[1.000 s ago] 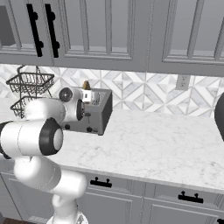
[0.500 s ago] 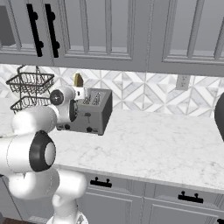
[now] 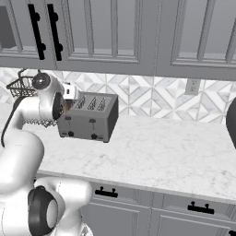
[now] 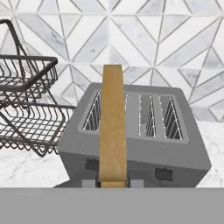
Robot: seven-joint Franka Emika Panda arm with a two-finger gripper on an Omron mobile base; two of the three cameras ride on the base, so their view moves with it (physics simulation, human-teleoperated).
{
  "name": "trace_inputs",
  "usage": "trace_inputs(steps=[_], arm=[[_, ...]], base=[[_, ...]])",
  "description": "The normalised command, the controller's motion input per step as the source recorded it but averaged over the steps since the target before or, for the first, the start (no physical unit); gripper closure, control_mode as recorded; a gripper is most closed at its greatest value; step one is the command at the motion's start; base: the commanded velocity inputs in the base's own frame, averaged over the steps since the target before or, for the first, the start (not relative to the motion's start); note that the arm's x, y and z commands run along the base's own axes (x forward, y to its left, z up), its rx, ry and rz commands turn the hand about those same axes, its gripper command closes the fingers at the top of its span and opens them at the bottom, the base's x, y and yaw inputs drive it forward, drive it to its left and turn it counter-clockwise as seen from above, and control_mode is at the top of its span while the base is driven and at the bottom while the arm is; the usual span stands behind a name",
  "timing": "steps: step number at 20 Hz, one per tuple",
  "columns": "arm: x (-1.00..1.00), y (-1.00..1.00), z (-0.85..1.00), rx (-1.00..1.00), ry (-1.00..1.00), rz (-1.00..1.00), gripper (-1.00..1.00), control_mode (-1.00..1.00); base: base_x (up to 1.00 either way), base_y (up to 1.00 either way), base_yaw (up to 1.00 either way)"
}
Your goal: Start the toaster. Once the lever pops up, take the bread to the plate on the dining counter.
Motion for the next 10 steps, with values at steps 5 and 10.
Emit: trace_inputs(steps=[5, 10], arm=[[-1.00, -0.12, -0.08, -0.02, 0.15, 0.10, 1.00, -1.00], [-1.00, -0.70, -0.05, -0.01, -0.02, 0.01, 1.00, -1.00]], base=[[0.00, 0.00, 0.00], [0.00, 0.00, 0.00]])
